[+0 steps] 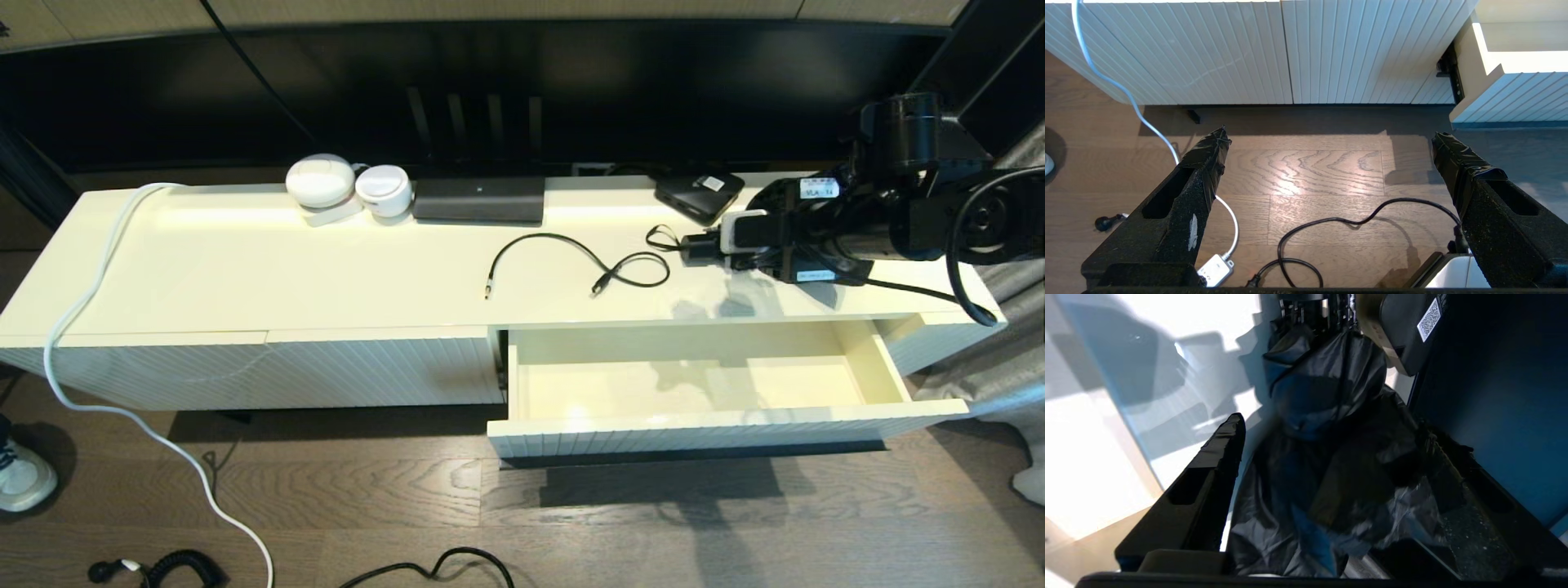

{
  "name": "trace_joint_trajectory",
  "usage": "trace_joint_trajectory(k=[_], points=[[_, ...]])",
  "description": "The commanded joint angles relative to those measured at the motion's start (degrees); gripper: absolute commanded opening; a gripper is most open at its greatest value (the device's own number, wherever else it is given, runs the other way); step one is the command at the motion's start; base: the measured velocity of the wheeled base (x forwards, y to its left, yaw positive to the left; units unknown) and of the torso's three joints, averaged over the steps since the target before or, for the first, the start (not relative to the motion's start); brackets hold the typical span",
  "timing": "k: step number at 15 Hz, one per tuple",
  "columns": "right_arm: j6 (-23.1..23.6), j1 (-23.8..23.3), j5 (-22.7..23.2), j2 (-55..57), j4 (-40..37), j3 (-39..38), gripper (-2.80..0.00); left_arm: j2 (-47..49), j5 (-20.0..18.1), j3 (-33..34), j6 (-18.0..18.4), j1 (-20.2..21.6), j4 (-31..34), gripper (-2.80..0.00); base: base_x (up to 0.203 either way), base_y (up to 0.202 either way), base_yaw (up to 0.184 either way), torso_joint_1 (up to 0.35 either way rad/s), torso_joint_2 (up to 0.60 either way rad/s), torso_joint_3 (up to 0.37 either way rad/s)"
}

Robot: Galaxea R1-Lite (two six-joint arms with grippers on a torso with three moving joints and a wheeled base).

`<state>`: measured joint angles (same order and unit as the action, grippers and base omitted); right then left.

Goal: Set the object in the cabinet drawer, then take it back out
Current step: Put the umbrella in the drawer

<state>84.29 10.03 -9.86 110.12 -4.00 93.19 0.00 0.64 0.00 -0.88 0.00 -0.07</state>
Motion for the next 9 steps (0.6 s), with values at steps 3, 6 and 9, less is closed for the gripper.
trace_joint_trajectory(k=[3,6,9], points=[[0.44,-0.38,-0.09,4.78,-3.85,8.38,0.0,0.0,0.07,0.0,0.0,0.0,-0.01,0.0,0.0,0.0,0.0,0.0,0.0,0.0],[0.44,-0.89,-0.16,6.54,-5.22,10.87,0.0,0.0,0.07,0.0,0.0,0.0,-0.01,0.0,0.0,0.0,0.0,0.0,0.0,0.0],[0.28,-0.98,-0.39,7.39,-5.22,10.86,0.0,0.0,0.07,0.0,0.0,0.0,-0.01,0.0,0.0,0.0,0.0,0.0,0.0,0.0]])
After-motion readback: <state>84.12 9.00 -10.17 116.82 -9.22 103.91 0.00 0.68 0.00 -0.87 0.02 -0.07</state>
